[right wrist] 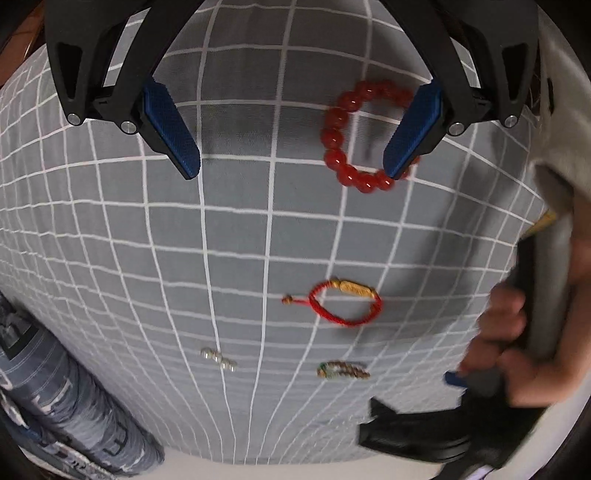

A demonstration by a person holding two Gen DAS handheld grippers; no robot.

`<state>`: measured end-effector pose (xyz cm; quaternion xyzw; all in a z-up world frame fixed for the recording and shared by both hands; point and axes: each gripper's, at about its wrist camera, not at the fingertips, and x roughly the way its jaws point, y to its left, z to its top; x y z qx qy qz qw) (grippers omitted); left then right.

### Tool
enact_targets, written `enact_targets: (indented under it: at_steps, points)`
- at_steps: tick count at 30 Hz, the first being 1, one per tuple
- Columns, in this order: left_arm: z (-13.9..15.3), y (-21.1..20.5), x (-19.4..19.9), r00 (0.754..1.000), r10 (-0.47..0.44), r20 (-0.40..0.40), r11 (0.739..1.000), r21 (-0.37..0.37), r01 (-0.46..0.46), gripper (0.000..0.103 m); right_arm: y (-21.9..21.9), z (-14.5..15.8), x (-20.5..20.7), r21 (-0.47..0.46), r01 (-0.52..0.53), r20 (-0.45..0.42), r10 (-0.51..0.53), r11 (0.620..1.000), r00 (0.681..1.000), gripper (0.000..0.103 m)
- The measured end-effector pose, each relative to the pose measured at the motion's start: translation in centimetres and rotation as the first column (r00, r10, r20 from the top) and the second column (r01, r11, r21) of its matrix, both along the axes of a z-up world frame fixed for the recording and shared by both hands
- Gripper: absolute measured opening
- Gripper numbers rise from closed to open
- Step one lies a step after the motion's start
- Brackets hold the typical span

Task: Organize jewelry
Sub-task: 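Move both tools back toward the wooden bead and red bead bracelets, then grasp wooden-green bead bracelet with left tool while right tool grasps red bead bracelet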

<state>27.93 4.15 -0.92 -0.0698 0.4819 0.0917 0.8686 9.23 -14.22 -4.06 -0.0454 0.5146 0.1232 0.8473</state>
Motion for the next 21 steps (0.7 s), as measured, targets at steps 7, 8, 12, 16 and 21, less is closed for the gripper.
enact_targets:
  at_steps: [7,8,12,16,21]
  points:
    - [-3.5,0.1,2.9,0.998,0.019,-0.052,1.000,-0.002,-0.019,0.097,0.1,-1.6,-0.7,0.016,-0.038,-0.031,0.038,0.999,0.999,0.095]
    - [-3.8,0.2,3.1,0.998,0.022,-0.054,1.000,0.003,-0.022,0.097,0.3,-1.6,-0.8,0.017,-0.042,-0.034,0.042,0.999,0.999,0.095]
    - [-4.8,0.4,3.6,0.998,0.003,-0.057,1.000,-0.003,-0.003,0.097,0.3,-2.4,-0.7,0.009,-0.047,-0.050,0.047,0.999,0.998,0.092]
    - [-5.8,0.2,3.7,0.997,-0.001,-0.077,1.000,0.013,0.002,0.096,0.3,-2.5,-0.5,0.008,-0.036,-0.048,0.036,0.999,0.998,0.085]
    - [-6.1,0.7,3.7,0.996,0.025,-0.084,1.000,0.011,-0.024,0.085,-0.1,-2.6,-0.1,0.003,-0.021,-0.039,0.021,1.000,0.999,0.070]
